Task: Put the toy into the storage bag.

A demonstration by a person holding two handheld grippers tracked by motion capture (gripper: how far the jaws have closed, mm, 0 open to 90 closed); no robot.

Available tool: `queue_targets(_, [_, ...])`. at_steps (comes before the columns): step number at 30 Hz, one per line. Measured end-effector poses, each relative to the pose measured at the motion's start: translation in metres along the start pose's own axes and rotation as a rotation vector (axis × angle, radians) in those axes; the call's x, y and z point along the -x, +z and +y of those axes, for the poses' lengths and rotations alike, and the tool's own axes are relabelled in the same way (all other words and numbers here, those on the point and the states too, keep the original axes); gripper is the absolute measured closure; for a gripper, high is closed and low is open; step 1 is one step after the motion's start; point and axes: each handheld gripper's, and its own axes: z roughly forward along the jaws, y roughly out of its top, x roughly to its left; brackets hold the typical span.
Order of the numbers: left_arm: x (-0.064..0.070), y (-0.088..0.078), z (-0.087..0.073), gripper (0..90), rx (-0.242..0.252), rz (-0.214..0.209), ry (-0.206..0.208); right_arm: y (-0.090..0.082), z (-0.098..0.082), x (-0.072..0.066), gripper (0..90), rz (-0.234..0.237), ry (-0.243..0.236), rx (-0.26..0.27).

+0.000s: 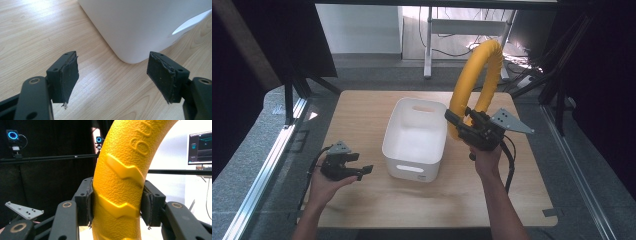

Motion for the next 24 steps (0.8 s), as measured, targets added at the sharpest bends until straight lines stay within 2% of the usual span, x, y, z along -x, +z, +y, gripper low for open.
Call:
queue_targets(16, [-0.002, -0.005, 0.009, 25.5, -0.008, -0.024, 0.003, 0.019, 0.005, -0.019, 51.0, 0.044, -0.014, 0.028])
queue_targets(24, [-0.005, -0.015, 0.019, 25.6, -0.002, -0.038, -0.02, 0.034, 0.002, -0.034, 50.9, 0.08, -0.023, 0.018])
